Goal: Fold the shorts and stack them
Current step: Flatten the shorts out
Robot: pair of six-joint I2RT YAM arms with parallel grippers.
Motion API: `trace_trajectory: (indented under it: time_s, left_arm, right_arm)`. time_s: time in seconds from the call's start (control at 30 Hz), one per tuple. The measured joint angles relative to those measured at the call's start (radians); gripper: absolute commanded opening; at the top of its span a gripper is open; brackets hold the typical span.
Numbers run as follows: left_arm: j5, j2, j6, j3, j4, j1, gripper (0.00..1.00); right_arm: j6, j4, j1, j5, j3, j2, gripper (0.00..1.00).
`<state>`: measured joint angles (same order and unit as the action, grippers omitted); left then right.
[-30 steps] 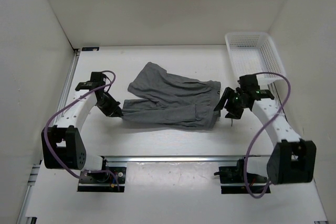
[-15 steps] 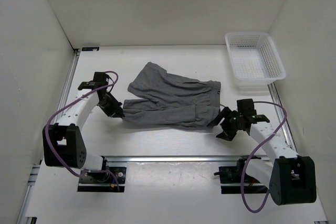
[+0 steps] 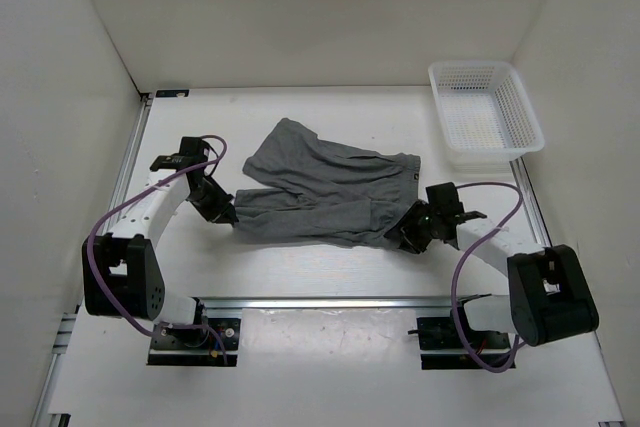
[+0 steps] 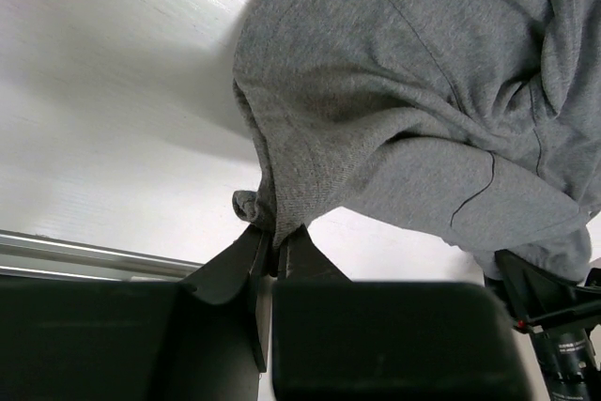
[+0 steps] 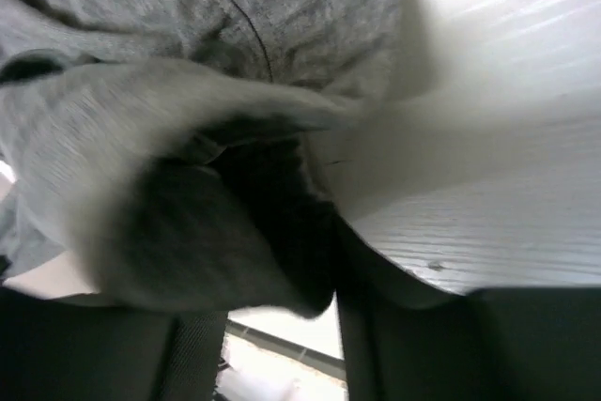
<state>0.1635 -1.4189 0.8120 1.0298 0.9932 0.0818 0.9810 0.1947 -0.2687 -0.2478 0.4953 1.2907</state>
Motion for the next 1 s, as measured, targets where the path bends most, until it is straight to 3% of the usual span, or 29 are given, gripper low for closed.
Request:
trace_trajectory:
  time_s: [0.17, 0.27, 0.43, 0.53, 0.73, 0.8, 0.9, 1.0]
  left_arm:
    - [0.000, -0.002, 0.000, 0.000, 0.000, 0.000, 0.10]
    - [-0.001, -0.011, 0.000, 0.009, 0.004, 0.000, 0.10]
    - [-0.004, -0.117, 0.000, 0.195, 0.048, 0.000, 0.10]
    - [-0.003, -0.246, -0.008, 0.465, 0.084, -0.003, 0.10]
    - [0.018, -0.548, -0.019, 1.234, 0.153, -0.057, 0.10]
    - [0.026, -0.558, -0.018, 1.367, 0.147, -0.069, 0.10]
    - [0.028, -0.483, -0.022, 1.386, 0.124, -0.076, 0.10]
    - [0.019, -0.315, -0.043, 1.193, 0.089, -0.080, 0.10]
  right_arm:
    - [0.031, 0.004, -0.057, 0.064, 0.002, 0.006, 0.12]
    - [0.026, 0.076, -0.064, 0.102, 0.043, -0.010, 0.02]
    - [-0.079, 0.248, 0.038, 0.113, 0.291, 0.013, 0.00]
    - [-0.182, 0.357, 0.134, 0.074, 0.665, 0.175, 0.00]
    - [-0.321, 0.539, 0.211, -0.074, 1.689, 0.706, 0.00]
    - [-0.324, 0.552, 0.222, -0.132, 1.893, 0.783, 0.00]
    - [-0.341, 0.573, 0.230, -0.200, 1.930, 0.736, 0.01]
    - [-0.393, 0.557, 0.231, -0.233, 1.674, 0.542, 0.01]
